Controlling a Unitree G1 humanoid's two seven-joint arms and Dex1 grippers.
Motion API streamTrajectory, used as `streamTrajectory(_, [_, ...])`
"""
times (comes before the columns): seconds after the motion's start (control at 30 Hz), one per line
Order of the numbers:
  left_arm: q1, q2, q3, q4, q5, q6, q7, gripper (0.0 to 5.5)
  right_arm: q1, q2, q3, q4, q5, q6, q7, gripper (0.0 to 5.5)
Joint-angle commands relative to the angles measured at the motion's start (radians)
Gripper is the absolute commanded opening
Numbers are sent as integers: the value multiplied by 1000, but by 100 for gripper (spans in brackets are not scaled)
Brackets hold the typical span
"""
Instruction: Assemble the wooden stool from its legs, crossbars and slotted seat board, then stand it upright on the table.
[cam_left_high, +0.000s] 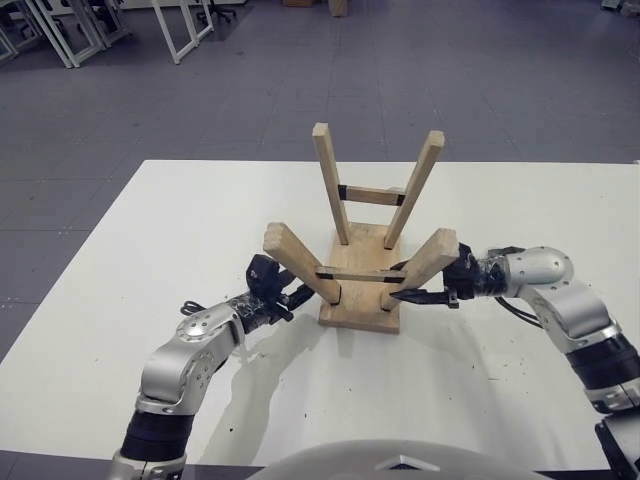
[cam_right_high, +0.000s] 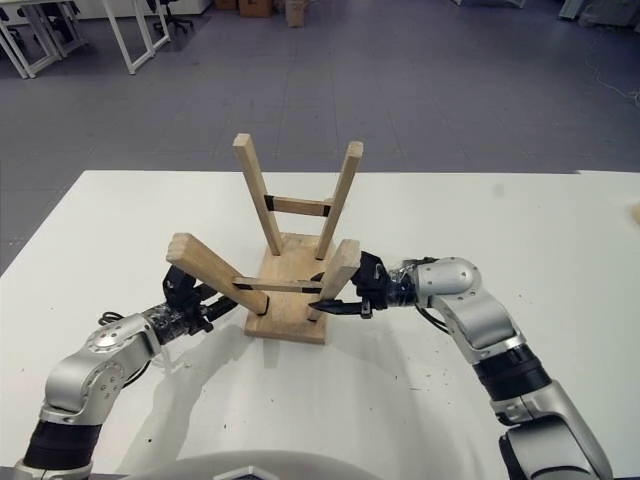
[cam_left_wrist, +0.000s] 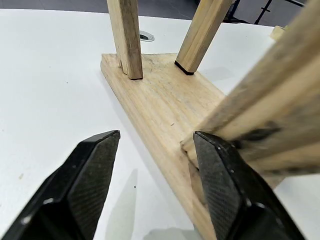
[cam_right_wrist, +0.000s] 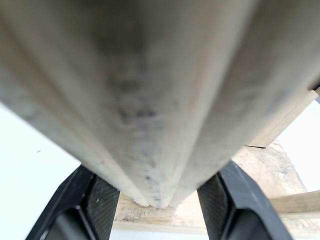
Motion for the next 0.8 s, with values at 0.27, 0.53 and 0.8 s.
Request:
streamTrajectory(0.27, [34,-58,-12,57,69,-79,7,271,-35,73,43,166,-80,17,43,255])
streamTrajectory(0.53, [68,-69,-18,46,116,-97,16,271,8,-43,-20,119,-186,-22,76,369])
streamTrajectory(0.8, [116,-81,-17,34,162,-121,39,271,172,-34,-381,-300,-74,512,-374,369])
